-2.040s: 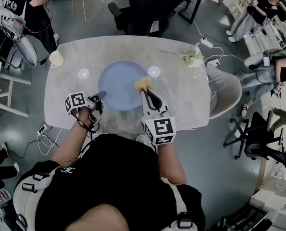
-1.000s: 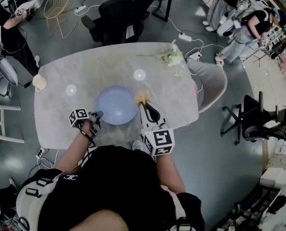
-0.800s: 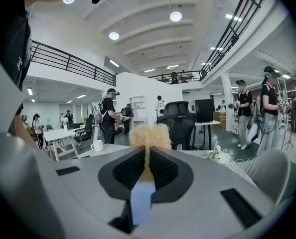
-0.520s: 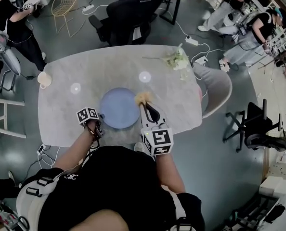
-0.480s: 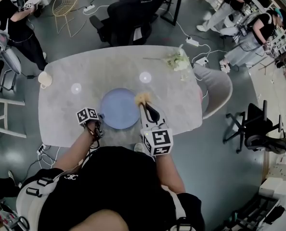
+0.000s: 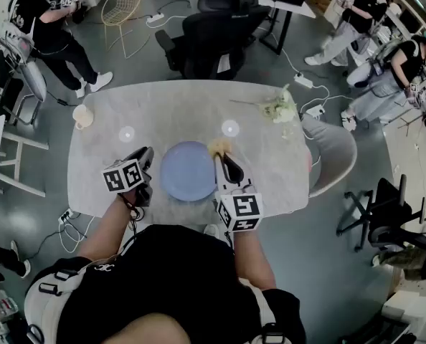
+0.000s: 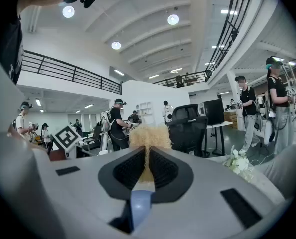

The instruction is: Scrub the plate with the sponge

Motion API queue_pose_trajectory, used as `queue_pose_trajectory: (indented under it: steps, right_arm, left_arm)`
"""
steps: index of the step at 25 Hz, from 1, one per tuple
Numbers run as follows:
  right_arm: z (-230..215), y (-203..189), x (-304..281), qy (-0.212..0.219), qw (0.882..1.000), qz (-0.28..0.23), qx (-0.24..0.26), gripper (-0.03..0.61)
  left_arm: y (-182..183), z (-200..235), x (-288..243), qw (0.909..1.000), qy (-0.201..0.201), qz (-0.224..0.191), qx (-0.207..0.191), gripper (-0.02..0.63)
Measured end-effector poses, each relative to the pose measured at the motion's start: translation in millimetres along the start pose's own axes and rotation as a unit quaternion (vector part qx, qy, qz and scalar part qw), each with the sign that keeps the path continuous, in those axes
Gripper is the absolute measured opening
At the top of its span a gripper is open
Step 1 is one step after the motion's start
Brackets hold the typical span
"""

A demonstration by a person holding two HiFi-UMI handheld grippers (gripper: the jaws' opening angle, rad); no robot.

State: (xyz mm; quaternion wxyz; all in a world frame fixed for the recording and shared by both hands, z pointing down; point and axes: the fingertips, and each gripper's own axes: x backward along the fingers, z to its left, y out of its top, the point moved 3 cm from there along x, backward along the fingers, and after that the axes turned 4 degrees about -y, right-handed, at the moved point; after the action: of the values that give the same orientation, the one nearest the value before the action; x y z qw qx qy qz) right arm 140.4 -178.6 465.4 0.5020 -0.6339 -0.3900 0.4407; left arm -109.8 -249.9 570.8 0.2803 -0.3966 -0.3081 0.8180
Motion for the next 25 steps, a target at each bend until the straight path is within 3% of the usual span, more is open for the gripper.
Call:
queue_pose_trajectory:
  steps: [4, 7, 9, 13, 20, 25]
  right_arm:
    - [4, 16, -10, -0.002, 0.999, -0.032, -0.001, 0.031]
    - [8, 30, -15, -0.010, 0.998, -0.056, 0.009, 0.031]
    - [11, 38, -17, -0.014, 0.997, -0.069, 0.014, 0.031]
    - [16, 49, -19, -0.020, 0.995, -0.092, 0.020, 0.031]
    - [18, 54, -20, -0.024, 0.994, -0.102, 0.021, 0.031]
    - [24, 54, -18, -0.020, 0.994, -0.104, 0.032, 0.031]
  left_arm:
    - [68, -38, 32, 0.9900, -0.005, -0.100, -0.100, 0.063]
    - [105, -63, 61, 0.9703, 0.014, -0.164, -0.177, 0.048]
    - [117, -79, 81, 0.9585, 0.019, -0.194, -0.208, 0.028]
    - [120, -96, 101, 0.9498, 0.004, -0.216, -0.226, 0.006]
    - [110, -88, 109, 0.9445, 0.034, -0.222, -0.240, 0.005]
    - [101, -85, 108, 0.9492, 0.027, -0.208, -0.235, 0.006]
